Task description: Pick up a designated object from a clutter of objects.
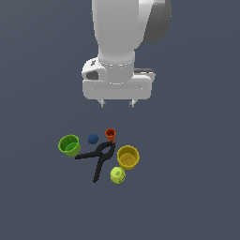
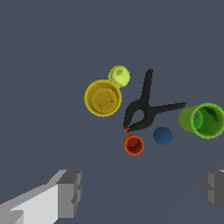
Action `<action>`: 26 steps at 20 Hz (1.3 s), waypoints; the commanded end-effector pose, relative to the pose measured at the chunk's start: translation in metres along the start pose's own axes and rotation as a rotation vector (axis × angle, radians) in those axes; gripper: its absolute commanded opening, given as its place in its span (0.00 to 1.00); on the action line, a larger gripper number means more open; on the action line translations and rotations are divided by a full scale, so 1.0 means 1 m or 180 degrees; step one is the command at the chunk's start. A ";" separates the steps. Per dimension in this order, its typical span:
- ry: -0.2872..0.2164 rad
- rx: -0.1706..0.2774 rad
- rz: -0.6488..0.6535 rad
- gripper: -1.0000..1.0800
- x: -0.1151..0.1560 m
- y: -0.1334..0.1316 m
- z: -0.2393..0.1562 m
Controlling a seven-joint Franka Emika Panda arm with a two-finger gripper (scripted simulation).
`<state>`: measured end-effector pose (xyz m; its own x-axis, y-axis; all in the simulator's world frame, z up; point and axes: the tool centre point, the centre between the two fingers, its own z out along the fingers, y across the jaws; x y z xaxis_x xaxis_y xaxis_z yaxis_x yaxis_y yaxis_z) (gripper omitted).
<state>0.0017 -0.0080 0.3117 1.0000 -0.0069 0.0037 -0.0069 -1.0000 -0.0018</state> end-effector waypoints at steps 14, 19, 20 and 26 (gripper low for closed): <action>-0.0038 -0.0018 -0.0254 0.96 -0.005 -0.027 -0.004; -0.0036 -0.0012 -0.0212 0.96 -0.004 -0.023 0.009; -0.0036 -0.0010 -0.0201 0.96 -0.003 -0.022 0.013; -0.0033 0.0004 -0.0092 0.96 -0.002 -0.013 0.048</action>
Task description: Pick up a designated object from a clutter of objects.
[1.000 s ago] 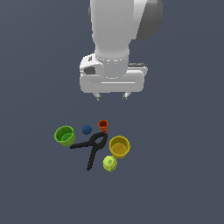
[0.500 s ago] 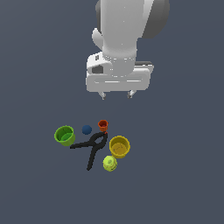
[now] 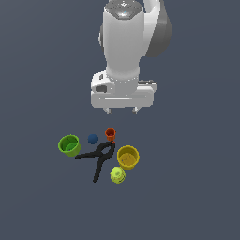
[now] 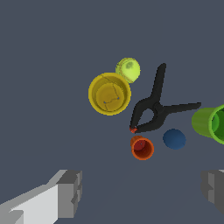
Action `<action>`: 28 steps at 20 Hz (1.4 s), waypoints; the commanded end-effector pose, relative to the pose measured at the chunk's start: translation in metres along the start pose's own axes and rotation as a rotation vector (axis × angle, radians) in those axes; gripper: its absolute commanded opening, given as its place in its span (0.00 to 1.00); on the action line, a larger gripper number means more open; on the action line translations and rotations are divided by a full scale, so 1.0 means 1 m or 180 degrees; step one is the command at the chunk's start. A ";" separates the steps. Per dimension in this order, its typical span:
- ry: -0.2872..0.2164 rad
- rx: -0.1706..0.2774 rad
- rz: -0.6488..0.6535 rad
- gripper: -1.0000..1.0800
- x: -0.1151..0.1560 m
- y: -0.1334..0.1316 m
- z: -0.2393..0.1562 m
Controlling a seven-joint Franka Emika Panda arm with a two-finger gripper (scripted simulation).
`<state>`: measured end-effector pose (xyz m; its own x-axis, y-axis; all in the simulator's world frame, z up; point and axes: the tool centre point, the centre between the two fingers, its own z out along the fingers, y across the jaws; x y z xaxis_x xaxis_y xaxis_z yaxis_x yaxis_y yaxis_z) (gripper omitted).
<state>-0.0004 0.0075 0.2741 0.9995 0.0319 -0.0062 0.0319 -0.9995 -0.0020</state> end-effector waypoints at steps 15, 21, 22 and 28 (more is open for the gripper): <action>0.0014 0.0013 0.0487 0.96 -0.026 0.042 0.142; 0.0018 0.0003 0.0604 0.96 -0.039 0.052 0.172; 0.0019 0.0001 0.0618 0.96 -0.040 0.053 0.175; 0.0020 -0.0004 0.0660 0.96 -0.046 0.056 0.186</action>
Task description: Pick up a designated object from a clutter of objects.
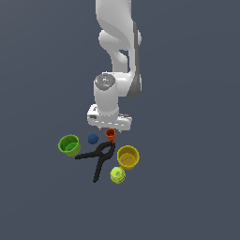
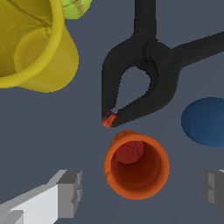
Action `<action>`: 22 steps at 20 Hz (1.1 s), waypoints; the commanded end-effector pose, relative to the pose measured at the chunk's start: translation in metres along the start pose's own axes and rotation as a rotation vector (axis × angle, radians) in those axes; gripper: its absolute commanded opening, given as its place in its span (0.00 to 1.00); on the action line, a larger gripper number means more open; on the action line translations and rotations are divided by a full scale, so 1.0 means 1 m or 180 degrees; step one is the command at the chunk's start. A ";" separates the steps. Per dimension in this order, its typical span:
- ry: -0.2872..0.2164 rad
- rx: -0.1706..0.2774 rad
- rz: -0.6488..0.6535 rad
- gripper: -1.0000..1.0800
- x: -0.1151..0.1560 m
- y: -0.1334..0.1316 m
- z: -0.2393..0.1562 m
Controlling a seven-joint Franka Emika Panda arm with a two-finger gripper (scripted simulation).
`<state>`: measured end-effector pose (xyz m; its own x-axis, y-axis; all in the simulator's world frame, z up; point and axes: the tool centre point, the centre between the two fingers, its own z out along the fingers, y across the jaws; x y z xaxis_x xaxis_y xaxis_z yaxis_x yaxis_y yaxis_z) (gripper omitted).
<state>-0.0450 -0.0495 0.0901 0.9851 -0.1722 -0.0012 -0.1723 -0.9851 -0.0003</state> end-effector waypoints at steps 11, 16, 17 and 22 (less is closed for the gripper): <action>0.0002 -0.0001 0.0007 0.96 -0.001 0.001 0.025; 0.0003 -0.0001 0.0008 0.96 -0.002 0.001 0.046; 0.0003 -0.0001 0.0008 0.96 -0.002 0.001 0.048; 0.0003 -0.0001 0.0008 0.00 -0.001 0.001 0.052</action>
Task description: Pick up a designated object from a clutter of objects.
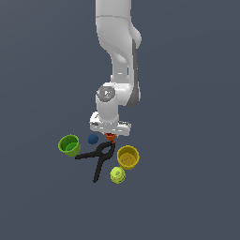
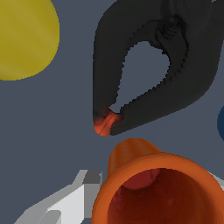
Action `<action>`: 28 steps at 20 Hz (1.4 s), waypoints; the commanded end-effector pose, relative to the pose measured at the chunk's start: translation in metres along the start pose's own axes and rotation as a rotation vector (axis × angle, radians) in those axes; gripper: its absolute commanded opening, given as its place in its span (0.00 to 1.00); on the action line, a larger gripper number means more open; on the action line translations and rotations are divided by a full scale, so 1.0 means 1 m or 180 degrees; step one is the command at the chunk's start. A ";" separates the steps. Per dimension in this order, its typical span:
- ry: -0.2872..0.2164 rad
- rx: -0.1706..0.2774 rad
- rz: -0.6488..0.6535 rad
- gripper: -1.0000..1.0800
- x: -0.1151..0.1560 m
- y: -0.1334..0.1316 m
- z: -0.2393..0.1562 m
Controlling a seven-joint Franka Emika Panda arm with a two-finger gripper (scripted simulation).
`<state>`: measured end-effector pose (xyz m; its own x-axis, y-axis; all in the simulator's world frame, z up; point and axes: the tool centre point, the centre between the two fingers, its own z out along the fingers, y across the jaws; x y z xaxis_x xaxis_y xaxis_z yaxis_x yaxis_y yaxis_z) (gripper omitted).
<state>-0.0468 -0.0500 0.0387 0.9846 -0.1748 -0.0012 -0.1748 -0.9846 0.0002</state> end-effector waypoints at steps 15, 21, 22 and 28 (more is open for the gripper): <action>0.0008 0.0001 0.0001 0.00 0.001 -0.002 -0.007; 0.0008 0.0001 0.0001 0.00 0.003 -0.012 -0.031; 0.0008 0.0001 0.0001 0.00 0.004 -0.015 -0.037; 0.0007 -0.0002 0.0003 0.00 0.008 -0.032 -0.082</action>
<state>-0.0353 -0.0246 0.1081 0.9845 -0.1756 -0.0001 -0.1756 -0.9845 0.0005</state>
